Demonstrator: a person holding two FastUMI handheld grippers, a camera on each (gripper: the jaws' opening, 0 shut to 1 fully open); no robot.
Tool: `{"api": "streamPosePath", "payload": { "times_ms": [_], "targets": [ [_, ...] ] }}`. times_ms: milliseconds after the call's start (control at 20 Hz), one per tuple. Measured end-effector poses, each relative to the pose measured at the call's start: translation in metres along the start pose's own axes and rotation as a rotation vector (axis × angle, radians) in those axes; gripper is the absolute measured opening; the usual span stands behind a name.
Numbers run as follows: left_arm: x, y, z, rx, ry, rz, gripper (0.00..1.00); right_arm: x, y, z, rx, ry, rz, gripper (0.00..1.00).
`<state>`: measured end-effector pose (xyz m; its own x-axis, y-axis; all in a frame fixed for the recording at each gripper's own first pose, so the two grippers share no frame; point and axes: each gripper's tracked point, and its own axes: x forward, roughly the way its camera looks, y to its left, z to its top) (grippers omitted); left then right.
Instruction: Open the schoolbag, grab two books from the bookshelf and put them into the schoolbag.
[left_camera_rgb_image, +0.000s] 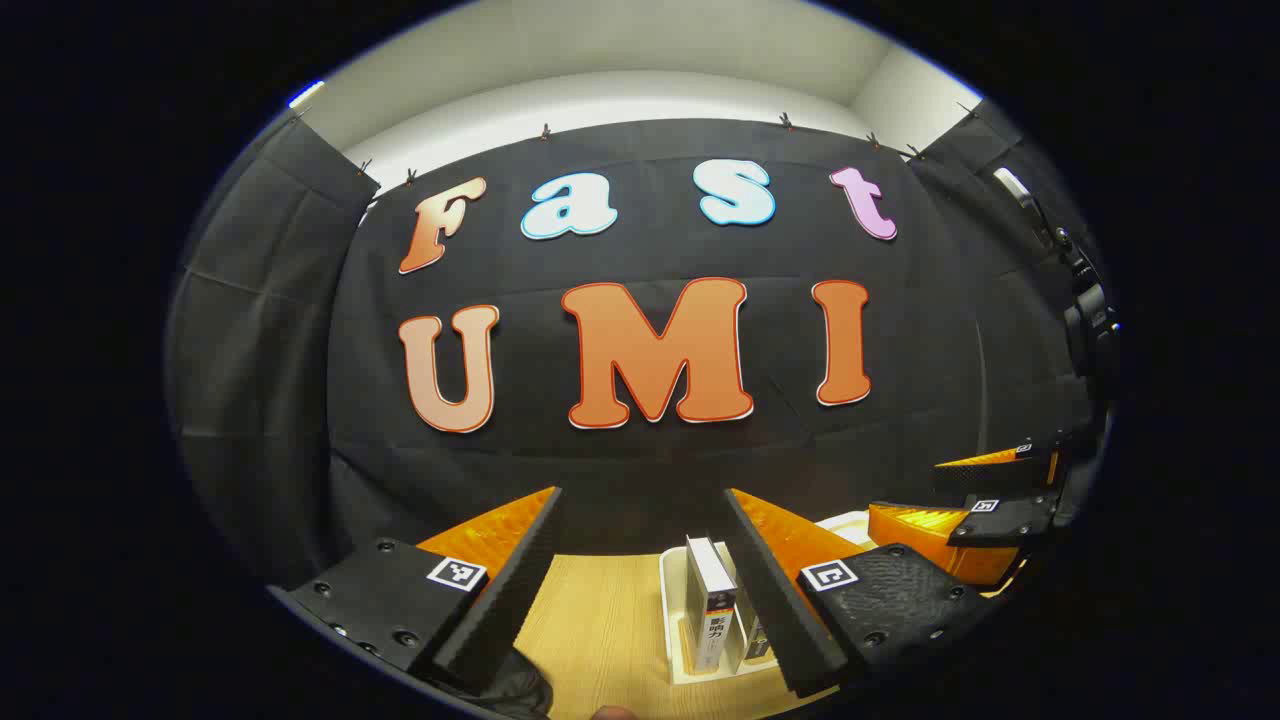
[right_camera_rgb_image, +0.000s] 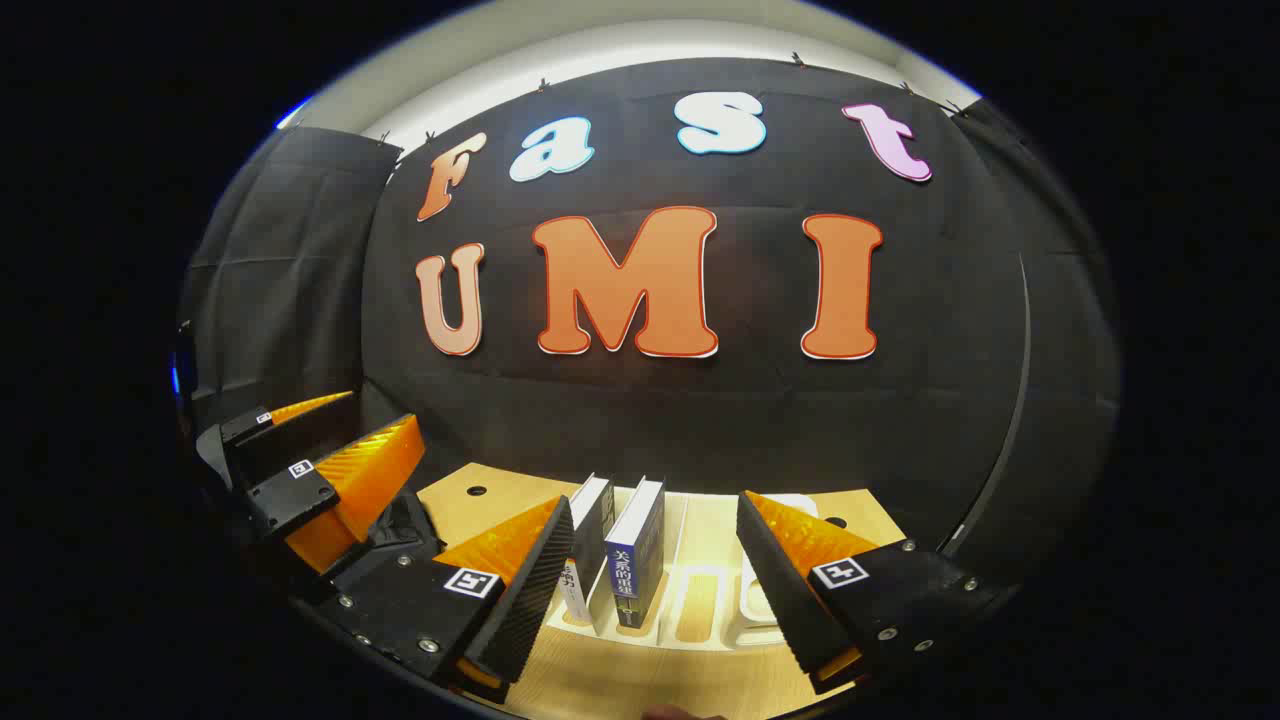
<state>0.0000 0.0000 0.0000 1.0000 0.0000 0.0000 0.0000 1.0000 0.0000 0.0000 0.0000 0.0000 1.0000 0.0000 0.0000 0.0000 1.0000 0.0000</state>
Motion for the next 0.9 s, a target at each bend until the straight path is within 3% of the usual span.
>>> {"api": "streamPosePath", "payload": {
  "times_ms": [900],
  "targets": [
    [0.017,0.005,0.0,-0.014,0.0,-0.017,1.0,0.012,-0.005,0.007,-0.02,-0.012,-0.024,0.98]
  ]
}}
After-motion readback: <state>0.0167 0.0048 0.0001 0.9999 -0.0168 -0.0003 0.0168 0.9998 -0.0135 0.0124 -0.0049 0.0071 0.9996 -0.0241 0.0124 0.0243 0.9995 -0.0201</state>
